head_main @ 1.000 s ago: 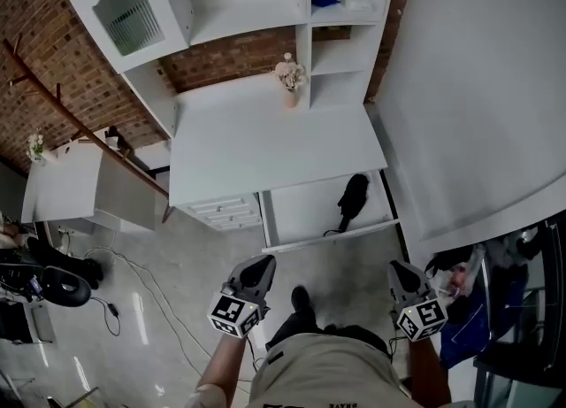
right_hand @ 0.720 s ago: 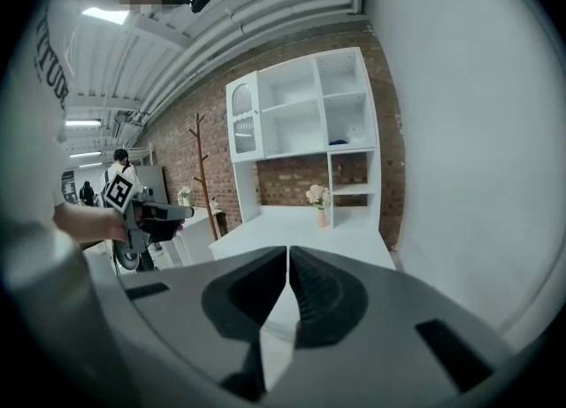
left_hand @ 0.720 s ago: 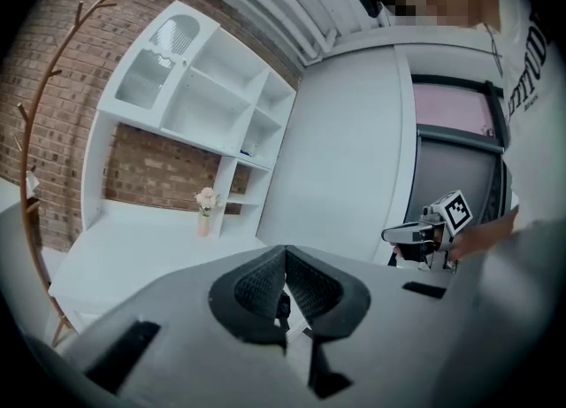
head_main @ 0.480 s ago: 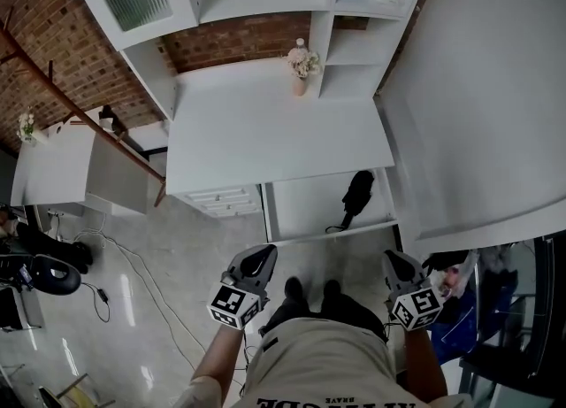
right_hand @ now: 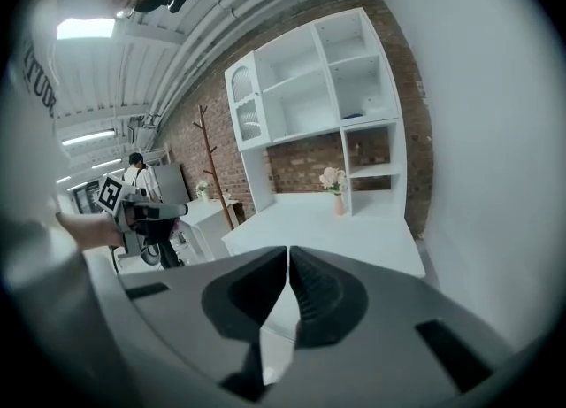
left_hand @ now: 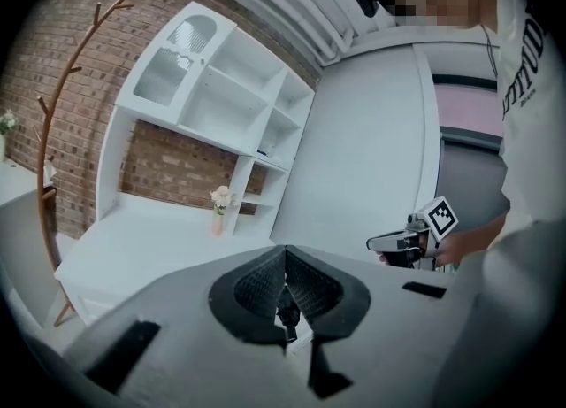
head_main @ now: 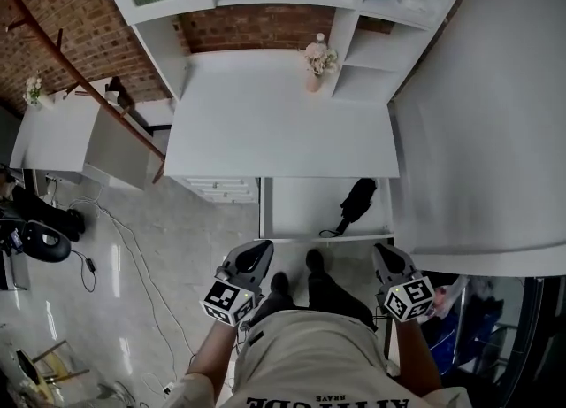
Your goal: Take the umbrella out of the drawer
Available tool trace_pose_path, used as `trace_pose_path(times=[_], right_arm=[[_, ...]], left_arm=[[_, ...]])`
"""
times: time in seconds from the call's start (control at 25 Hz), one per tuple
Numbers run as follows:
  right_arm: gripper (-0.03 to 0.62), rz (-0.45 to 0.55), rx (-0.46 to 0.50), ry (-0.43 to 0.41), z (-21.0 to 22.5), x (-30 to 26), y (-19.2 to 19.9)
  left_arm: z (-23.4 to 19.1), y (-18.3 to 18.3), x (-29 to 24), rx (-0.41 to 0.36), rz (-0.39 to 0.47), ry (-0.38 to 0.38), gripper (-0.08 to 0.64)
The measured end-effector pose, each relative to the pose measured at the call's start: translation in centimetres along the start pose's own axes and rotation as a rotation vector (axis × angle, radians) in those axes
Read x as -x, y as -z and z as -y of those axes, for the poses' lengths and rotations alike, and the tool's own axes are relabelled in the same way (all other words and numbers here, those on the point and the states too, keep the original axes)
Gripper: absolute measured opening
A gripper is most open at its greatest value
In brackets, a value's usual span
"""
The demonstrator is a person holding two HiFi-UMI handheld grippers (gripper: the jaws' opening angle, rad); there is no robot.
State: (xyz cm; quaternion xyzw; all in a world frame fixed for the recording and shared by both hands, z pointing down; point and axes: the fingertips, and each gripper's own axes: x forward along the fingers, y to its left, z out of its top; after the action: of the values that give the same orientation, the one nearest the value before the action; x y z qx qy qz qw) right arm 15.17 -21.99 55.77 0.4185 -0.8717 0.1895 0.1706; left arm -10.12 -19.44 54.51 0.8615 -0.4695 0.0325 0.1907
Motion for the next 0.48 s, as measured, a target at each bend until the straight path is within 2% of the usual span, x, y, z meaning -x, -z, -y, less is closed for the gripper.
trace_pose_path(times=[0.2, 0.48], right_arm=[[0.033, -0.046, 0.006, -0.040, 4.1, -2.8, -0.2], [0.034, -0.160, -0.001, -0.103, 9.1, -7.0, 2.3]], left_arm=[[0.5, 0.2, -1.8, 0.026, -0.002, -0.077, 0.025], [1.4, 2.2, -4.7, 0.064, -0.026, -0.172, 0.025]])
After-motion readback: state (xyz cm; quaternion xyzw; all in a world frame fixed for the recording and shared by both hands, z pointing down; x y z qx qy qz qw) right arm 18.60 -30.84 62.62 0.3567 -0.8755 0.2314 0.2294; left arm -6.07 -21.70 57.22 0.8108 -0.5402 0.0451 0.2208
